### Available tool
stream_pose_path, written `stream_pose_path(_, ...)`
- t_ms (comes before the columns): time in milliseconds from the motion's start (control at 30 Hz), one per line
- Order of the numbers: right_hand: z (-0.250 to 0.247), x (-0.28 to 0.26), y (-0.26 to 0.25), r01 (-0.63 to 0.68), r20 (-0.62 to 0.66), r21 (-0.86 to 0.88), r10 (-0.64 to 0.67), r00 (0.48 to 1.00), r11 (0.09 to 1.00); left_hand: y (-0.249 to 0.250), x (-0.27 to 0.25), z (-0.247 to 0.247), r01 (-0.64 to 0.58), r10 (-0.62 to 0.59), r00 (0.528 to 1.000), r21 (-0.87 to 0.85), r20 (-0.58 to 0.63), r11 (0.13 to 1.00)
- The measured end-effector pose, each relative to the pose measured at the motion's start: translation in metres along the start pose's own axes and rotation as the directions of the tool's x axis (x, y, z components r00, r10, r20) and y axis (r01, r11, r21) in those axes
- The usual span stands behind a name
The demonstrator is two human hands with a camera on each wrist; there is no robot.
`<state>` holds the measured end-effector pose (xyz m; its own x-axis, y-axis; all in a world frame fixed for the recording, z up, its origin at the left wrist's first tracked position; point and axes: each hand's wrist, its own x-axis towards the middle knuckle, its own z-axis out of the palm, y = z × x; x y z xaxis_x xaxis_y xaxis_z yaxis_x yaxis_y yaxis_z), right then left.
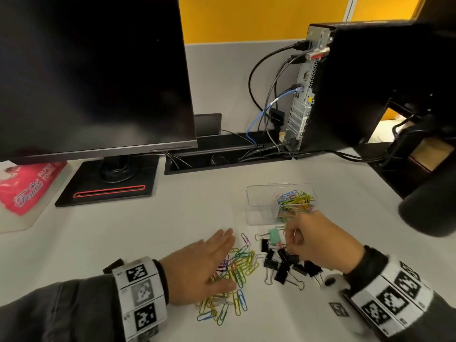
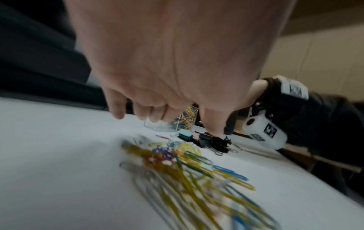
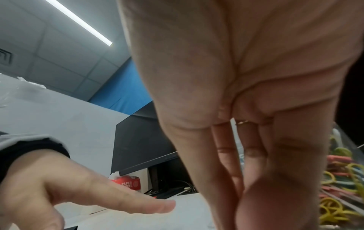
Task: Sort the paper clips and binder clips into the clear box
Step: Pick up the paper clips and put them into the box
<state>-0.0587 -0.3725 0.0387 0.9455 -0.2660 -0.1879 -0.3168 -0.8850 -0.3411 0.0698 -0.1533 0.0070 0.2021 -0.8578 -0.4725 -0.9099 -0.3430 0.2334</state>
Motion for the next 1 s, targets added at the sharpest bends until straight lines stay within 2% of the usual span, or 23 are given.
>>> stream_pose_path(100, 0.0, 0.002, 0.002, -0.043, -0.012, 0.047, 0.043, 0.999, 0.998, 0.01, 0.016, -0.005, -0.076, 0.082, 0.994, 0.086, -0.068, 0.993)
stream_pose_path(167, -0.001, 0.002, 0.004, -0.054, -0.036, 0.072, 0.057, 0.998, 0.996, 0.016, 0.024, -0.003, -0.107, 0.115, 0.993, 0.157, -0.039, 0.982)
stream_pose_path(333, 0.007, 0.004, 0.007, -0.071, -0.066, 0.135, 0.08, 0.995, 0.988, 0.026, 0.018, 0.004, -0.1, 0.094, 0.995, 0.227, 0.038, 0.969)
stream_pose_path(400, 0.011, 0.005, 0.006, -0.084, -0.065, 0.157, 0.095, 0.993, 0.984, 0.023, 0.009, 0.006, -0.1, 0.103, 0.995, 0.226, -0.004, 0.969)
stream_pose_path(467, 0.013, 0.005, 0.006, -0.093, -0.07, 0.157, 0.105, 0.992, 0.983, 0.02, 0.002, 0.008, -0.1, 0.126, 0.987, 0.234, -0.099, 0.967)
stream_pose_path(600, 0.013, 0.001, -0.001, -0.048, -0.116, 0.052, 0.054, 0.992, 0.997, 0.019, 0.007, 0.005, -0.102, 0.144, 0.968, 0.204, -0.207, 0.974)
stream_pose_path(700, 0.01, -0.004, -0.008, -0.021, -0.099, 0.041, 0.025, 0.995, 0.999, 0.022, 0.02, 0.007, -0.176, 0.223, 0.951, 0.221, -0.213, 0.959)
stream_pose_path(767, 0.002, -0.004, -0.005, -0.02, -0.135, 0.03, 0.024, 0.991, 0.999, 0.021, 0.023, 0.011, -0.175, 0.22, 0.954, 0.214, -0.205, 0.961)
stream_pose_path(900, -0.026, 0.008, 0.031, -0.138, -0.302, 0.002, 0.133, 0.944, 0.99, 0.015, 0.01, 0.014, -0.17, 0.235, 0.943, 0.266, -0.234, 0.949)
stream_pose_path(1000, -0.034, 0.022, 0.059, -0.263, -0.219, 0.036, 0.264, 0.939, 0.964, 0.011, 0.001, 0.009, -0.147, 0.202, 0.93, 0.193, -0.308, 0.97)
